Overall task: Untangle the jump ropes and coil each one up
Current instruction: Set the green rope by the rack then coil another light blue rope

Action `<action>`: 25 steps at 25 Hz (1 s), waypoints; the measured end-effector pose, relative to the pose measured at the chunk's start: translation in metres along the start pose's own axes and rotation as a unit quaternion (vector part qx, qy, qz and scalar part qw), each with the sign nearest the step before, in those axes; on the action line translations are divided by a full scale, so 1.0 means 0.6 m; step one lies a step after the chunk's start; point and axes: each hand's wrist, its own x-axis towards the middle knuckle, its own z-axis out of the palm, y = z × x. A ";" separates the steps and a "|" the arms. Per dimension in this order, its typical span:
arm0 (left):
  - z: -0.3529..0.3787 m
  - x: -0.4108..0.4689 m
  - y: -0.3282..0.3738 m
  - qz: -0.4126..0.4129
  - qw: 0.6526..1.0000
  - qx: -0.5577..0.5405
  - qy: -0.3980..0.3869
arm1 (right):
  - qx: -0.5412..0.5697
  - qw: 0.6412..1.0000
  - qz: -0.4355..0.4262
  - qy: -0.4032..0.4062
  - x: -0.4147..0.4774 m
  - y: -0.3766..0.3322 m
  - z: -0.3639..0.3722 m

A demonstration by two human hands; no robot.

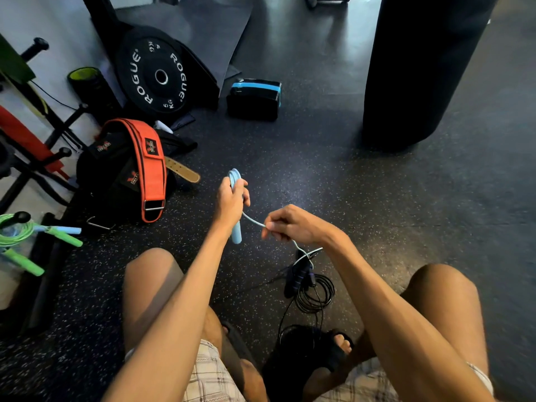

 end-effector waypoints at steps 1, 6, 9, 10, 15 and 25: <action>-0.001 0.002 -0.003 -0.001 1.000 0.005 -0.004 | 0.005 1.000 -0.007 -0.001 -0.001 -0.006 -0.003; -0.010 -0.011 -0.009 -0.014 0.993 0.070 -0.097 | 0.048 0.998 -0.029 0.026 -0.007 -0.026 -0.026; -0.012 -0.023 -0.006 -0.048 0.978 0.026 -0.199 | 0.077 0.994 -0.032 0.067 -0.002 -0.032 -0.040; -0.012 -0.030 -0.001 -0.063 0.968 -0.017 -0.243 | 0.077 0.993 -0.032 0.087 0.001 -0.032 -0.044; -0.013 -0.062 0.024 -0.165 0.906 -0.192 -0.339 | 0.030 0.972 -0.041 0.231 0.010 -0.023 -0.063; -0.003 -0.065 0.038 -0.171 0.857 -0.353 -0.335 | 0.124 0.941 0.036 0.313 0.021 0.040 -0.009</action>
